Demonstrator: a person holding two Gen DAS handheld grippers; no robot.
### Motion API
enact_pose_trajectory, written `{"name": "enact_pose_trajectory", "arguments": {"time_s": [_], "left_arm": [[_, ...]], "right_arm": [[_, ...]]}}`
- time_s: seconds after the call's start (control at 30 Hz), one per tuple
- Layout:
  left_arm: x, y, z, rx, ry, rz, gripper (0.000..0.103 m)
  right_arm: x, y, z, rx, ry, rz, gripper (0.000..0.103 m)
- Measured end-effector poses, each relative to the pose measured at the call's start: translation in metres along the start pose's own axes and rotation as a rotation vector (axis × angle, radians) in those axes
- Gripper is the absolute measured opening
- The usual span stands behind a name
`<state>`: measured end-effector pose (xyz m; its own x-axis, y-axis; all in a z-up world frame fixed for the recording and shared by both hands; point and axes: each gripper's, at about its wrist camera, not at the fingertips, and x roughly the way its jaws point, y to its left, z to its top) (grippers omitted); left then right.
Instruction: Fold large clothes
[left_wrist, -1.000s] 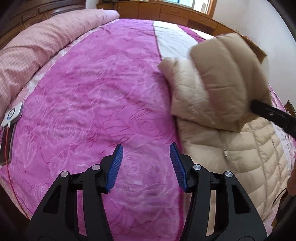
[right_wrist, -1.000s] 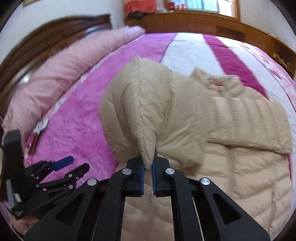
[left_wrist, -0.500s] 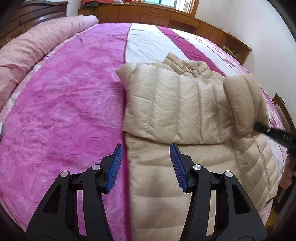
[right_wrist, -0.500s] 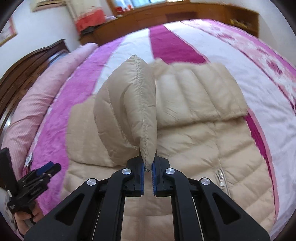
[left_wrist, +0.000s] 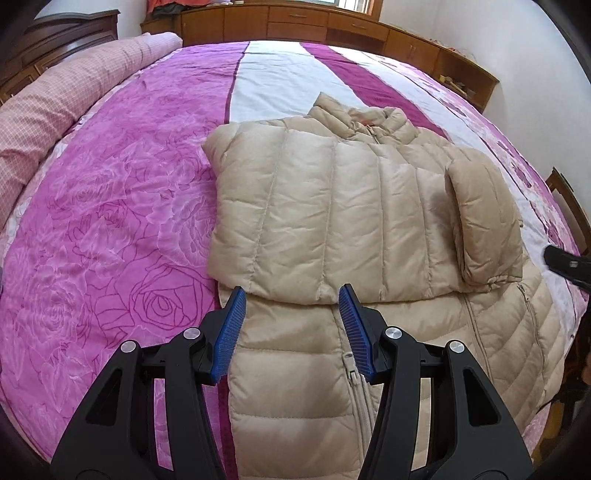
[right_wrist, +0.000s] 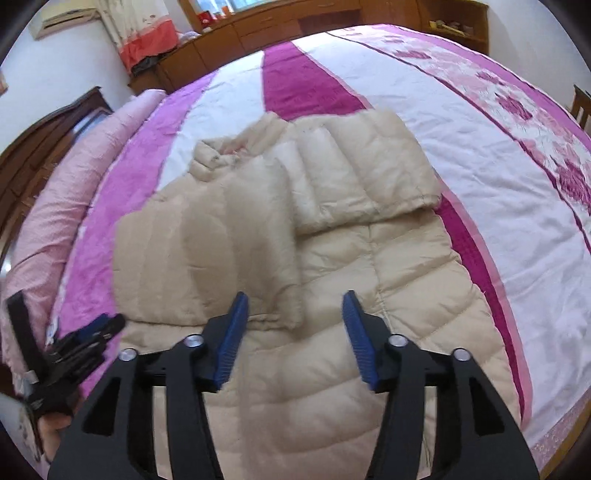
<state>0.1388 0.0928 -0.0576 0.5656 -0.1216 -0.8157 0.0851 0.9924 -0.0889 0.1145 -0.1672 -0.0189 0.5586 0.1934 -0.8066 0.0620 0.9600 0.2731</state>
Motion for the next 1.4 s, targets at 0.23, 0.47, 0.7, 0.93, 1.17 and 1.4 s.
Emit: {"name": "enact_pose_trajectory", "arguments": {"time_s": [0.23, 0.47, 0.7, 0.93, 1.17, 1.4], "left_arm": [[-0.004, 0.0, 0.001, -0.023, -0.003, 0.008, 0.052], [-0.008, -0.001, -0.001, -0.025, -0.009, 0.01, 0.052], [-0.005, -0.009, -0.003, -0.005, -0.004, 0.014, 0.052], [0.002, -0.018, 0.003, -0.008, -0.011, 0.017, 0.052], [0.024, -0.026, 0.022, -0.03, -0.026, 0.035, 0.052], [0.057, -0.034, 0.04, -0.064, -0.007, 0.075, 0.052]], "right_arm": [[0.02, 0.054, 0.005, -0.107, -0.017, 0.034, 0.072], [0.08, 0.069, 0.007, -0.144, 0.03, -0.105, 0.072], [0.099, 0.048, 0.008, -0.154, 0.07, -0.137, 0.05], [0.053, 0.015, 0.032, -0.138, 0.011, 0.004, 0.011], [0.038, -0.054, 0.075, -0.059, -0.051, -0.007, 0.011], [0.071, -0.113, 0.085, 0.042, -0.037, -0.072, 0.02]]}}
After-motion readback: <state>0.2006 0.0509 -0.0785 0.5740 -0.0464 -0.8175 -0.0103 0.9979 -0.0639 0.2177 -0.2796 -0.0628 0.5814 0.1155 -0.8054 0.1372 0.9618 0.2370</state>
